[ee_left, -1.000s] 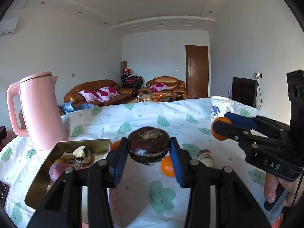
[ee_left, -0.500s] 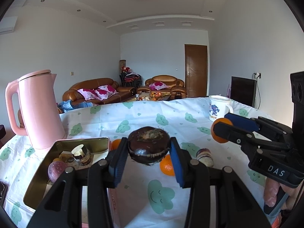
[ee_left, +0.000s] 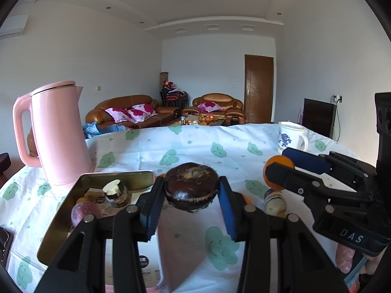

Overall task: Organize fruits
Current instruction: 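Hold the dark brown fruit with the left gripper while the right lifts the orange, then carry the dark brown fruit over the tin with the left gripper while the right carries the orange there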

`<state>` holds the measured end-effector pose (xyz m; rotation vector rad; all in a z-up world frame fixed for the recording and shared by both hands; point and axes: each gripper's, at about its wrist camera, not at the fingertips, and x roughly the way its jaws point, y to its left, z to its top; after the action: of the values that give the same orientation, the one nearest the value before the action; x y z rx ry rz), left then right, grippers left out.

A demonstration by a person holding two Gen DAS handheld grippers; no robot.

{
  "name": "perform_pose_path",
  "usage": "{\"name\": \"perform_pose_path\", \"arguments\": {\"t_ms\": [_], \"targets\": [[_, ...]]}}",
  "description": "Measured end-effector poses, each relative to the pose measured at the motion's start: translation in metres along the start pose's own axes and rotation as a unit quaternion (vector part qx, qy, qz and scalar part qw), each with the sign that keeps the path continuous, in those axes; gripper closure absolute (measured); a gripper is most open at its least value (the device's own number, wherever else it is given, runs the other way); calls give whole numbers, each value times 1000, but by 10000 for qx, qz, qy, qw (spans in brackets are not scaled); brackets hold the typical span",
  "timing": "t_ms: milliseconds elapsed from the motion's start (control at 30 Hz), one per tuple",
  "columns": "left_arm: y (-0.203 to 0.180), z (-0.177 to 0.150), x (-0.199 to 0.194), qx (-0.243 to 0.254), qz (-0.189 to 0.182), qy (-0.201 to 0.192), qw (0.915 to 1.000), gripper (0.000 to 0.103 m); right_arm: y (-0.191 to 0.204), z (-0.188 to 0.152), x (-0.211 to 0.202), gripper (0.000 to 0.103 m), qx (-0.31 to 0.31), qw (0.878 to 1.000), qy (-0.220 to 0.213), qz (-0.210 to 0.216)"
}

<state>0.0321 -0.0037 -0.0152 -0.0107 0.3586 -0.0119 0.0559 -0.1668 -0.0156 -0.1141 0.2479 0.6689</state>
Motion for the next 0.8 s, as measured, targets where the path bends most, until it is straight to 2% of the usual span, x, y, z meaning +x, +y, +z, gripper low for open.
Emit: {"name": "perform_pose_path", "arguments": {"t_ms": [800], "targets": [[34, -3, -8, -201, 323, 224, 9990, 58, 38, 20, 23, 62, -260, 9987, 54, 428]]}}
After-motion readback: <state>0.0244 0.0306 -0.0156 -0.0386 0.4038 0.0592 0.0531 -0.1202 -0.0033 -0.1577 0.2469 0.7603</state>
